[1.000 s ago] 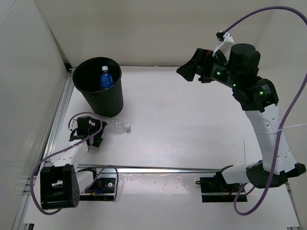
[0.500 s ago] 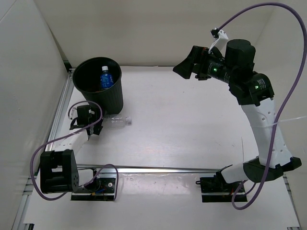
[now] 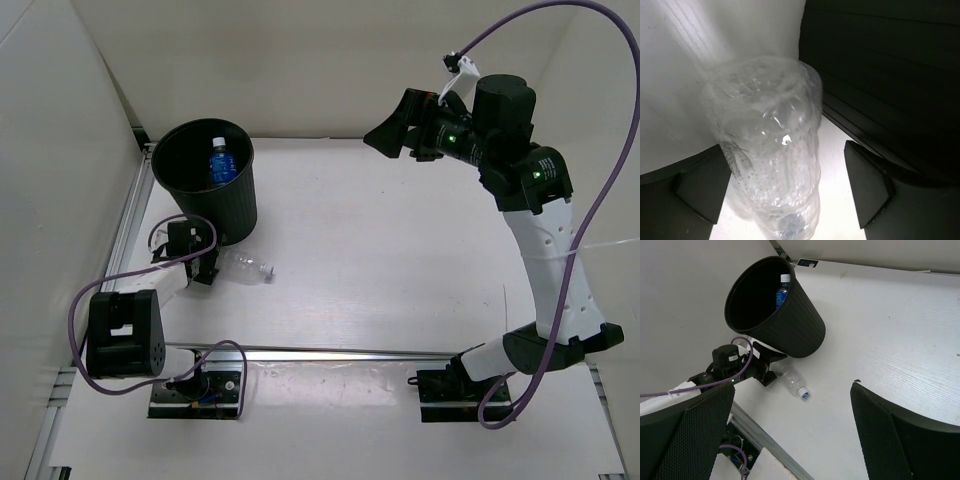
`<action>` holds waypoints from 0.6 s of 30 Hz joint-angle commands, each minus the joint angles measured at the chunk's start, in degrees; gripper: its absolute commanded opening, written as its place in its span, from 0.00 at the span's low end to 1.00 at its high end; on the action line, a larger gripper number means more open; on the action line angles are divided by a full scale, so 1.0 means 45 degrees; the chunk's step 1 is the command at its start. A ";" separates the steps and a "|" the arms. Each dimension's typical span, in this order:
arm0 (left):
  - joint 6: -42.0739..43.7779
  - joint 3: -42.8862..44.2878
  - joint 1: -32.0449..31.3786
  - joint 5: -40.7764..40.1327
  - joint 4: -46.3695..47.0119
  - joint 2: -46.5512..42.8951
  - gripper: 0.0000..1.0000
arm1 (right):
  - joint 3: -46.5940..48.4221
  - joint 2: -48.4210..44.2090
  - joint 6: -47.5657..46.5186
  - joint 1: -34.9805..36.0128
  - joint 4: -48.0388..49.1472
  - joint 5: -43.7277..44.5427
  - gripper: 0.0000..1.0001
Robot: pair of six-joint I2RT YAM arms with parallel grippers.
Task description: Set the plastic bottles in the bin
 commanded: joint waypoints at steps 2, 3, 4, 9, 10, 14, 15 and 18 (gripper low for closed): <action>-0.0392 -0.0183 -0.0058 0.0046 0.0210 0.0042 0.95 | 0.0473 -0.0003 -0.0212 -0.0159 0.0016 -0.0265 1.00; -0.0392 -0.0183 -0.0058 0.0220 0.0210 0.0042 0.90 | 0.0473 -0.0003 -0.0212 -0.0159 0.0016 -0.0265 1.00; -0.0276 -0.0318 -0.0058 0.0221 0.0210 0.0042 0.85 | 0.0473 -0.0003 -0.0212 -0.0159 0.0016 -0.0265 1.00; 0.0406 -0.0923 0.0059 0.1060 0.0210 -0.0404 0.41 | 0.0356 -0.0003 -0.0212 -0.0159 0.0016 -0.0266 1.00; 0.0563 -0.0925 0.0195 0.1332 0.0210 -0.0582 0.39 | 0.0201 -0.0003 -0.0212 -0.0159 0.0016 -0.0265 1.00; 0.1404 -0.1316 0.0702 0.1804 -0.0334 -0.2006 0.28 | -0.0268 -0.0238 -0.0212 -0.0276 0.0151 -0.0265 1.00; 0.1560 -0.1316 0.0704 0.1804 -0.1149 -0.2396 0.25 | -0.0424 -0.0412 -0.0212 -0.0276 0.0288 -0.0149 1.00; 0.2397 -0.0654 0.0997 0.1551 -0.2891 -0.4773 0.24 | -0.1263 -0.0783 -0.0076 -0.0276 0.0756 -0.0148 1.00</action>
